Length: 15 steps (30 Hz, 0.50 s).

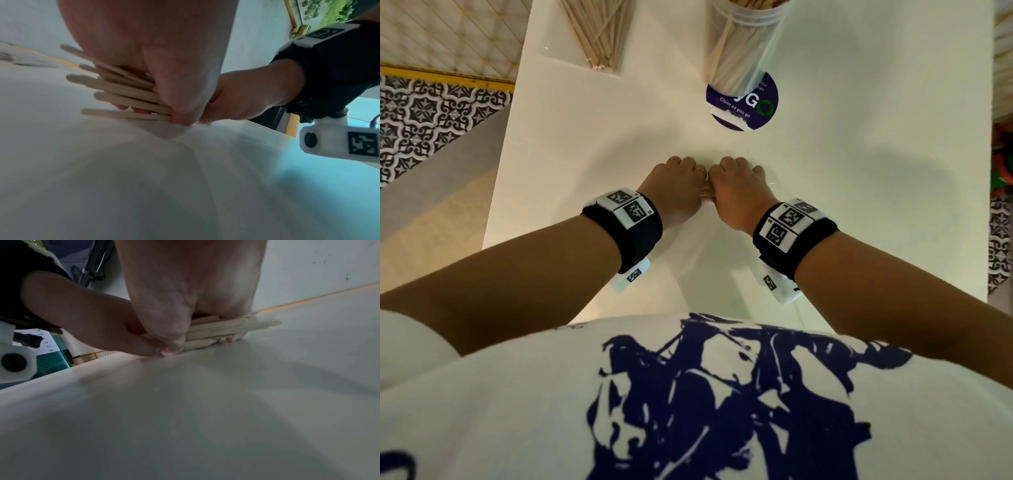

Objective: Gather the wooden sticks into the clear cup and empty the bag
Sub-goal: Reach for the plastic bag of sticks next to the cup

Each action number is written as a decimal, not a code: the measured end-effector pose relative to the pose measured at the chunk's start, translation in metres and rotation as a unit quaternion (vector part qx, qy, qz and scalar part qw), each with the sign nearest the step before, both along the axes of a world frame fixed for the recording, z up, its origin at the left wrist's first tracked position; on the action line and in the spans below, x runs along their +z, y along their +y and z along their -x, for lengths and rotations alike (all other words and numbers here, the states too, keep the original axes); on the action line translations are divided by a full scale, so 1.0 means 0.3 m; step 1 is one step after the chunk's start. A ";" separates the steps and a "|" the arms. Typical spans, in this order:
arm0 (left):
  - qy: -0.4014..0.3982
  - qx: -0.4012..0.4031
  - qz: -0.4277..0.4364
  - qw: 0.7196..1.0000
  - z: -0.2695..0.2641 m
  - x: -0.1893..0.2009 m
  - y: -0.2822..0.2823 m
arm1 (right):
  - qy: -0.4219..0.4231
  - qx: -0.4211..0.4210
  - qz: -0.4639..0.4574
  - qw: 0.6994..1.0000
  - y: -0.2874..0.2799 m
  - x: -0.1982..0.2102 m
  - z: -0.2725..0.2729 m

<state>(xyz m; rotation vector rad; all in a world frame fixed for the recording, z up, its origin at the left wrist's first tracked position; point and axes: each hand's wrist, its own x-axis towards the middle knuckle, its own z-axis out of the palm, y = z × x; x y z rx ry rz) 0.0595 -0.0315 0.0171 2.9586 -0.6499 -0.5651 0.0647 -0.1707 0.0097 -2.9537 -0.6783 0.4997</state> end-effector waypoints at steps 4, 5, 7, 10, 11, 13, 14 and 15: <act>-0.018 -0.025 -0.029 0.999 0.005 0.033 -0.003 | 0.005 0.020 0.003 1.000 0.001 0.021 0.004; -0.008 -0.020 -0.032 0.999 0.001 0.051 -0.006 | 0.008 0.023 0.002 1.000 -0.003 0.031 0.000; 0.017 -0.017 -0.048 0.999 -0.015 0.091 -0.010 | 0.028 0.024 -0.007 0.999 -0.013 0.056 -0.015; -0.009 -0.073 -0.074 0.995 -0.053 0.180 -0.009 | 0.108 0.000 -0.098 0.989 -0.035 0.123 -0.060; -0.027 -0.096 -0.084 0.991 -0.066 0.217 -0.012 | 0.143 -0.011 -0.138 0.980 -0.044 0.163 -0.076; -0.048 -0.131 -0.122 0.983 -0.087 0.313 -0.033 | 0.224 -0.031 -0.210 0.951 -0.063 0.256 -0.111; -0.052 -0.144 -0.137 0.979 -0.096 0.357 -0.048 | 0.277 -0.048 -0.237 0.930 -0.071 0.304 -0.120; -0.059 -0.159 -0.144 0.975 -0.104 0.407 -0.061 | 0.314 -0.068 -0.259 0.911 -0.077 0.349 -0.127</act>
